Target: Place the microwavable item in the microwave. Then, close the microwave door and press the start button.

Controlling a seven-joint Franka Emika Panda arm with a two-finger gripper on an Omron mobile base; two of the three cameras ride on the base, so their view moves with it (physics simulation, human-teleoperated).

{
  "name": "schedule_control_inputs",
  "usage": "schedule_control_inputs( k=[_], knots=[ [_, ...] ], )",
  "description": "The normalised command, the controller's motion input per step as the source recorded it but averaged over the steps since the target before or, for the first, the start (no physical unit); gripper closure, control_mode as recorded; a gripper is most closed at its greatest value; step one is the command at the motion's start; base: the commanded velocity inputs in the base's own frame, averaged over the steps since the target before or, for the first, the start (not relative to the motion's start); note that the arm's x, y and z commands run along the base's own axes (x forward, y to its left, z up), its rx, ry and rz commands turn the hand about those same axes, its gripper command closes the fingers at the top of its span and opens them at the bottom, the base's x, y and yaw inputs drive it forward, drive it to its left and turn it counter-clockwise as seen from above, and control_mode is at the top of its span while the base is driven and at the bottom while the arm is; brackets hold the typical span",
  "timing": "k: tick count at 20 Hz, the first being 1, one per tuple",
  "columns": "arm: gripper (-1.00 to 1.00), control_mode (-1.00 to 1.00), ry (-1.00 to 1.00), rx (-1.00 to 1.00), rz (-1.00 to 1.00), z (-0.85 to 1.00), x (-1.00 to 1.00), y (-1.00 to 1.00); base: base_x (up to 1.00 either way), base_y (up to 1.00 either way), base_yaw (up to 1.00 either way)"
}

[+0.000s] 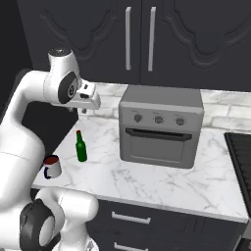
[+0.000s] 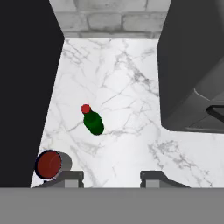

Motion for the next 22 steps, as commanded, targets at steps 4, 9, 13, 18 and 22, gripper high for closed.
schedule_control_inputs(
  k=[4,9,13,18,22],
  knots=[
    [-1.0,-1.0,-0.06,0.0,0.0,0.0,-0.31,0.0,0.0,0.0,0.0],
    [-1.0,-1.0,0.04,0.02,-0.02,-0.73,-0.52,0.27,0.0,0.0,0.0],
    [-1.0,-1.0,0.04,0.07,-0.02,-1.0,0.0,0.27,0.0,0.0,0.0],
    [-1.0,-1.0,-0.05,0.08,-0.06,-0.61,-0.07,0.76,0.0,0.0,0.0],
    [-1.0,-1.0,0.0,0.0,-0.02,-0.52,-0.03,0.98,0.0,0.0,0.0]
  ],
)
